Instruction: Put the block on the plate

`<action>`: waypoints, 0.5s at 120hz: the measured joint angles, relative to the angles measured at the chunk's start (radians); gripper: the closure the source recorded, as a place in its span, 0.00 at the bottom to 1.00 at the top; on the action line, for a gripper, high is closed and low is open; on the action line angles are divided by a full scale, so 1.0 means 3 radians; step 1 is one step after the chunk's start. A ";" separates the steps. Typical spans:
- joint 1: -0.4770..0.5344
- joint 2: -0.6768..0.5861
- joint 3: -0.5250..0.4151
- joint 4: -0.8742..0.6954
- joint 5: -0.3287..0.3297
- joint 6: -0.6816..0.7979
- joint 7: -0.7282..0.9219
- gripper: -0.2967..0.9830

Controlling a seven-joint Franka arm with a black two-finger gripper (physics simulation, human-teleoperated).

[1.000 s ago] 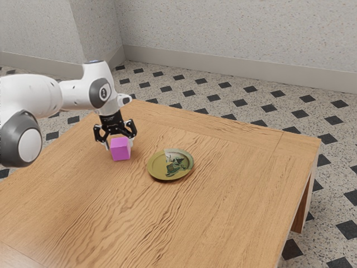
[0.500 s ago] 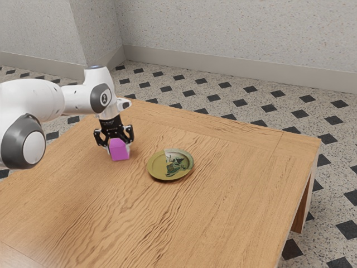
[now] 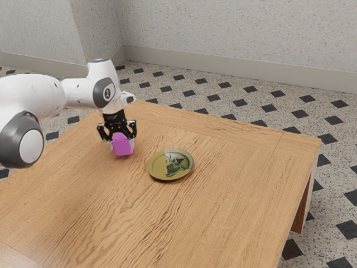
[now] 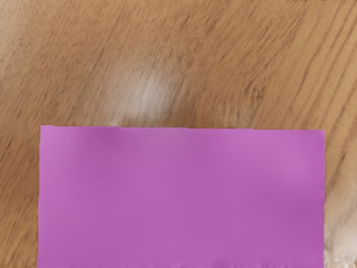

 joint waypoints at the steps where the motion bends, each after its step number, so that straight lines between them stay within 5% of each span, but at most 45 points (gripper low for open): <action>1: -0.0008 -0.0016 0.0000 -0.0009 0.0001 0.0000 -0.0001 0.45; 60: -0.0657 -0.0507 -0.0064 -0.0436 0.0079 -0.0006 -0.0123 0.47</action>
